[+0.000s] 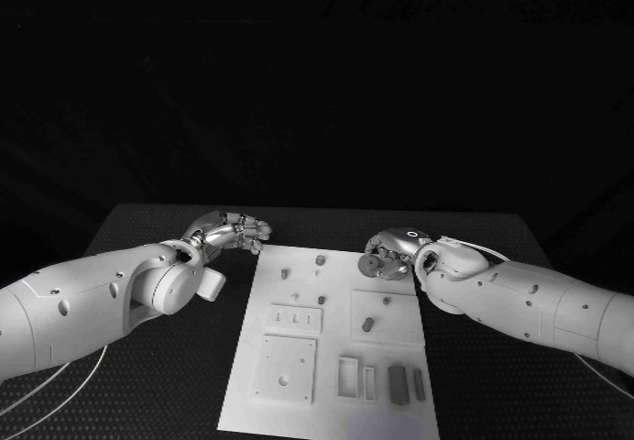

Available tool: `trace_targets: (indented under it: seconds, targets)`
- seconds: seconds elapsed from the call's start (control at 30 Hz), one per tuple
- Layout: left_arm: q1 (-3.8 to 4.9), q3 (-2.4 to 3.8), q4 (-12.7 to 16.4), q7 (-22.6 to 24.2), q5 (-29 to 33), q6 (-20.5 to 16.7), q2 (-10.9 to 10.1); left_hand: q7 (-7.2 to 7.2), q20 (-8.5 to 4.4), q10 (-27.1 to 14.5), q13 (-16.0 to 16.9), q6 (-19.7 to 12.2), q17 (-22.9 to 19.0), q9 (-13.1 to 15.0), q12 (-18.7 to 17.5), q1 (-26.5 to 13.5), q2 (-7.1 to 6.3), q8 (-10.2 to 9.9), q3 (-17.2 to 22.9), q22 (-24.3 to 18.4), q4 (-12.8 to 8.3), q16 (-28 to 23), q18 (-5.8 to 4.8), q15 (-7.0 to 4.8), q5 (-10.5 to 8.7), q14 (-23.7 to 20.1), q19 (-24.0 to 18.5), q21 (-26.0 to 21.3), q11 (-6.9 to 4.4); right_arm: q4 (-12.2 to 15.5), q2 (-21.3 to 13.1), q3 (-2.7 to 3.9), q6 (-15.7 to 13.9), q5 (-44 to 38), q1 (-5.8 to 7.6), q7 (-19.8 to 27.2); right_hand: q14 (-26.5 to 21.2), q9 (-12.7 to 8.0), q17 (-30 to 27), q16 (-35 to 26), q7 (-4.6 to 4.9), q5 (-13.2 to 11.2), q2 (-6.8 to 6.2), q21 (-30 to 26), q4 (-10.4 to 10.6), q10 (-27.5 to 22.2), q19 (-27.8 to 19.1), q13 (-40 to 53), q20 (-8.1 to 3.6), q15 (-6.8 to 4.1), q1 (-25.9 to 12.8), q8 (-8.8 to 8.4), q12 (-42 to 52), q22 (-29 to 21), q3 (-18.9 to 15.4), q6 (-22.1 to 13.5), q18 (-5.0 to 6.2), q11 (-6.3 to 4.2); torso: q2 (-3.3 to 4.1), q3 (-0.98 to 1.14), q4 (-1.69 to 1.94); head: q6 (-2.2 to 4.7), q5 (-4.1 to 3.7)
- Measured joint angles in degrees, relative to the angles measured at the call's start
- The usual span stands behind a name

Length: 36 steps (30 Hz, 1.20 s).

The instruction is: Assemble the parts on the task board

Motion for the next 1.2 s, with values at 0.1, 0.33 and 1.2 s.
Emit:
trace_targets:
  seconds: [0.1,0.33,1.2]
  targets:
    - [-0.01,0.00,-0.02,0.00,0.01,0.00,0.02,0.00,0.00,0.00,0.00,0.00,0.00,0.00,0.00,0.00,0.00,0.00,-0.01,0.00,-0.01,0.00,-0.01,0.00,0.00,0.00,0.00,0.00,0.00,-0.15,0.03,0.00,-0.04,-0.63,-0.02,0.31,0.00,-0.04,0.00,0.00,-0.11,-2.03,-0.25,0.00,-0.59,0.00,0.00,0.06,0.00,0.00,0.91,0.03,0.00,0.00,0.08,0.11,0.01,0.00,0.00,0.00,0.01,-0.02,-0.05]
    - [-0.04,0.00,-0.02,0.00,0.01,0.00,0.02,0.00,0.00,0.00,0.05,0.00,-0.01,-0.01,0.00,0.00,0.00,0.00,-0.01,0.00,-0.01,0.00,-0.01,0.00,0.00,0.00,0.00,0.00,0.00,-0.39,0.02,0.12,-0.31,-1.41,-0.20,0.87,0.00,-0.21,-0.01,0.00,-0.11,-5.95,-0.65,0.00,-1.38,0.00,0.00,0.12,0.01,0.00,2.33,0.34,0.00,0.00,0.12,0.11,0.01,0.00,0.00,0.04,0.02,-0.09,-0.11]
    - [-0.10,0.00,0.36,0.82,-0.90,-0.11,-0.03,0.00,0.00,0.00,0.10,0.00,0.04,0.05,0.00,0.00,0.00,0.00,0.14,0.03,0.14,0.00,-0.04,0.00,0.00,0.00,0.00,0.00,0.00,-2.24,1.00,-0.73,-5.66,-5.79,-0.86,1.79,1.03,1.03,0.92,0.99,-0.12,-6.39,0.13,1.66,-0.99,0.13,0.78,0.28,-0.74,-0.79,1.85,4.71,0.04,0.00,-3.10,0.12,-0.02,-0.13,-0.02,-0.05,-0.01,-0.55,-0.36]
